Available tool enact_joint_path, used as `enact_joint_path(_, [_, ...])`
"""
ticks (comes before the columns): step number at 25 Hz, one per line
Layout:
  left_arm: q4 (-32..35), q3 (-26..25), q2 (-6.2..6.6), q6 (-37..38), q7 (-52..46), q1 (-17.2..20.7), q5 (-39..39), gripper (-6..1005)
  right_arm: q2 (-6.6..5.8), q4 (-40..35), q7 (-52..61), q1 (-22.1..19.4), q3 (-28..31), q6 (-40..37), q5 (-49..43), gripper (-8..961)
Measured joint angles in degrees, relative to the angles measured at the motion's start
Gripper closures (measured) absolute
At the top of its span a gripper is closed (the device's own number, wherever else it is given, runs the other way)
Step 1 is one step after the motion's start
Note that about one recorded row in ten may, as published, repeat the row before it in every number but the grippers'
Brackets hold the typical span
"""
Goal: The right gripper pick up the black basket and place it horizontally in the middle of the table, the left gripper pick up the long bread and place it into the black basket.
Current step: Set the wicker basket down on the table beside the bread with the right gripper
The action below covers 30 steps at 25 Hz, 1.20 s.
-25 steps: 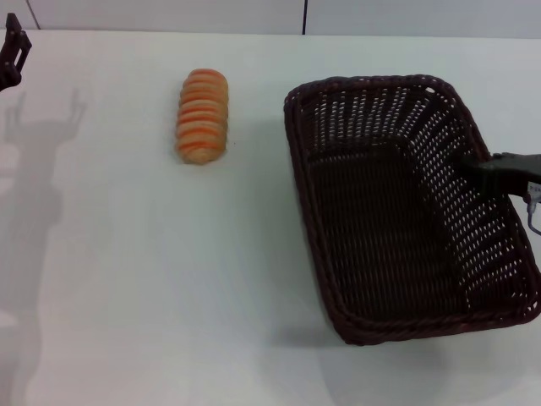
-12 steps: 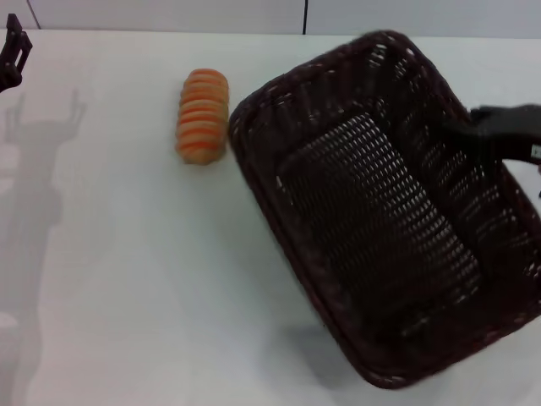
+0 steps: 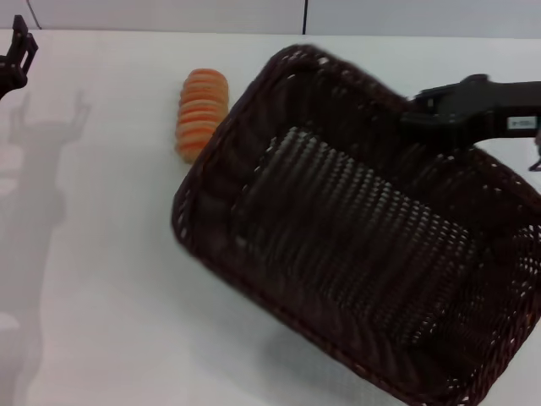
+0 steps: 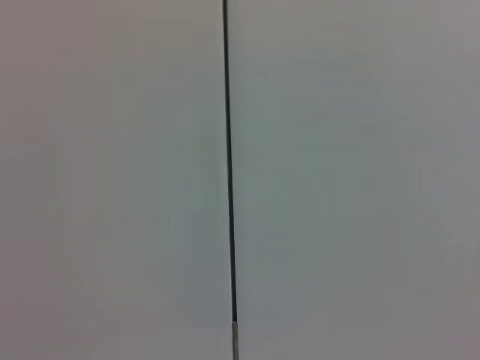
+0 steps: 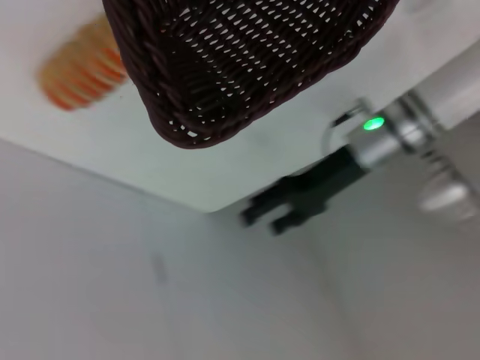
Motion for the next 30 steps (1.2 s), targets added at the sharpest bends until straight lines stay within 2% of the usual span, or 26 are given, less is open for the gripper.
enact_joint_path(3, [-0.07, 0.05, -0.02, 0.02, -0.01, 0.0, -0.08, 138, -0.19, 2.68, -2.15, 3.48, -0.04, -2.69, -0.63, 755])
enact_joint_path(4, [-0.44, 0.06, -0.06, 0.02, -0.02, 0.1, -0.02, 138, -0.38, 4.31, -3.12, 5.84, -0.34, -4.01, -1.48, 755])
enact_joint_path(5, [-0.44, 0.06, -0.06, 0.02, -0.02, 0.1, -0.02, 138, -0.38, 4.31, -3.12, 5.84, -0.34, -4.01, -1.48, 755])
enact_joint_path(9, [-0.75, 0.06, -0.09, 0.05, -0.03, 0.26, 0.01, 138, -0.75, 8.39, -5.27, 10.55, -0.5, -6.31, -4.04, 756])
enact_joint_path(11, [-0.75, 0.06, -0.09, 0.08, -0.04, 0.26, 0.02, 138, -0.78, 9.21, -5.95, 11.66, -0.61, -6.83, -5.12, 756])
enact_joint_path(13, [-0.75, 0.06, -0.1, 0.07, -0.05, 0.26, 0.04, 138, -0.62, 10.54, -6.78, 13.74, -1.06, -7.7, -7.48, 756])
enact_joint_path(14, [-0.75, 0.05, -0.13, 0.03, -0.06, 0.27, 0.08, 138, -0.04, 11.87, -7.48, 15.83, -1.55, -8.5, -9.96, 756])
enact_joint_path(17, [-0.75, 0.06, -0.21, 0.03, -0.11, 0.27, 0.12, 138, 0.59, 12.83, -8.03, 17.26, -2.28, -8.56, -11.51, 757])
enact_joint_path(19, [-0.75, 0.31, -0.25, 0.04, -0.32, 0.27, 0.08, 138, 0.95, 13.89, -8.37, 18.53, -4.79, -7.16, -12.39, 757])
enact_joint_path(30, [-0.74, 1.03, -0.19, 0.03, -1.48, 0.35, -0.09, 139, 1.13, 15.42, -10.61, 19.46, -8.32, 1.03, -12.9, 759])
